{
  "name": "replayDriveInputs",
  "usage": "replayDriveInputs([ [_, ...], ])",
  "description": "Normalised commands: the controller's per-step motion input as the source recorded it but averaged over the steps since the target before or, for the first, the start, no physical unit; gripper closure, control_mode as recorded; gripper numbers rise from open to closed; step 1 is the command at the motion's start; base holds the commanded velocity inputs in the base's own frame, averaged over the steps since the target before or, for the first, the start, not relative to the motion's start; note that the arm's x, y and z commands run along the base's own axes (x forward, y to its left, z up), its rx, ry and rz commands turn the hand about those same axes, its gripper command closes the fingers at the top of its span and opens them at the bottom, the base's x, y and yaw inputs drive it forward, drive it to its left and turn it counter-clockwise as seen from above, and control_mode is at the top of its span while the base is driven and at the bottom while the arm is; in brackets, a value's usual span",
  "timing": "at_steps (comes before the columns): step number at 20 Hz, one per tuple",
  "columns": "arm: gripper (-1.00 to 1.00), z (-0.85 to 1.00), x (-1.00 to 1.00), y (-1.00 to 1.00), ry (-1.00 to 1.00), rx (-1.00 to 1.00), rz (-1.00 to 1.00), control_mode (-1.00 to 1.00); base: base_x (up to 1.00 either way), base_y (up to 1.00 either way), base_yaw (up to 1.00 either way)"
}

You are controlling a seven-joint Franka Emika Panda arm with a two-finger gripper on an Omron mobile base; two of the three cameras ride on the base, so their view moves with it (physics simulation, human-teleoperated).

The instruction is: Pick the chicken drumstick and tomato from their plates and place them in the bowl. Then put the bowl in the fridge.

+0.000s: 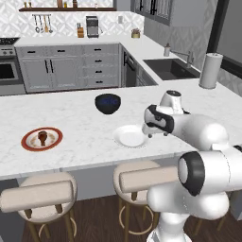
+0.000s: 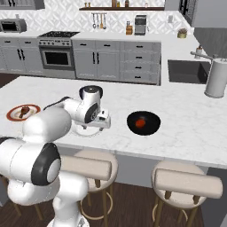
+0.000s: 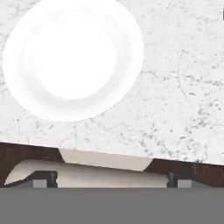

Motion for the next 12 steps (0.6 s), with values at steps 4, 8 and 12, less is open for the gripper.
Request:
replayDriveInputs([
  [4, -1.0, 0.48, -0.84, 0.31, -0.01, -0.04, 0.34, -1.0, 0.0, 0.0, 0.0],
  [8, -1.0, 0.22, -0.39, 0.25, -0.02, -0.03, 0.03, -1.0, 0.0, 0.0, 0.0],
  [12, -1.0, 0.03, -0.17, 0.06, -0.01, 0.0, 0.0, 1.0, -0.41, 0.24, -0.01],
])
